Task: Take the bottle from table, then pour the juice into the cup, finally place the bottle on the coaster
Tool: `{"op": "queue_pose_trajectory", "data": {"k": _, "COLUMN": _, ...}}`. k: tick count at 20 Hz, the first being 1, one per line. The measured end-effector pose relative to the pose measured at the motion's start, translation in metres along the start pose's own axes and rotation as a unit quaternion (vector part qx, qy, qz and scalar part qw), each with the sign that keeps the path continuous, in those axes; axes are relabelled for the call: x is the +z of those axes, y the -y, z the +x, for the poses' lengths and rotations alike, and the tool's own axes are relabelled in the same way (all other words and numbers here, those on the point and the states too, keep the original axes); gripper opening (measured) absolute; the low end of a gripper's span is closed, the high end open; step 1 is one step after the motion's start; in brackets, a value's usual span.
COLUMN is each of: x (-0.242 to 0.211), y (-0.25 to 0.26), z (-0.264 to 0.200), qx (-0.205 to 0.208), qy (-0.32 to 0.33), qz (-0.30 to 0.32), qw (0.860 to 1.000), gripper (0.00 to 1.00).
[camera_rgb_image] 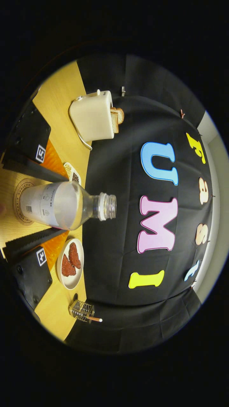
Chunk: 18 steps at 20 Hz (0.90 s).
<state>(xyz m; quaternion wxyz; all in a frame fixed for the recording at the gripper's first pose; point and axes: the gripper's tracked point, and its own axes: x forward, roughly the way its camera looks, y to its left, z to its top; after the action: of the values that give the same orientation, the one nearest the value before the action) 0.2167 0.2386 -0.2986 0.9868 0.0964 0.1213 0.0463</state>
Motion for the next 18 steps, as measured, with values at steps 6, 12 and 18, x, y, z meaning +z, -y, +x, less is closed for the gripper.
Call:
{"op": "queue_pose_trajectory", "data": {"k": 6, "x": 0.018, "y": 0.007, "z": -0.023, "qx": 0.004, "qy": 0.006, "qz": 0.006, "qw": 1.0, "gripper": 0.99}}
{"op": "queue_pose_trajectory", "data": {"k": 12, "x": 0.063, "y": 0.027, "z": -0.077, "qx": -0.004, "qy": 0.026, "qz": 0.004, "qw": 1.0, "gripper": 0.99}}
{"op": "queue_pose_trajectory", "data": {"k": 18, "x": 0.131, "y": 0.061, "z": -0.146, "qx": -0.044, "qy": 0.026, "qz": -0.04, "qw": 0.998, "gripper": 0.98}}
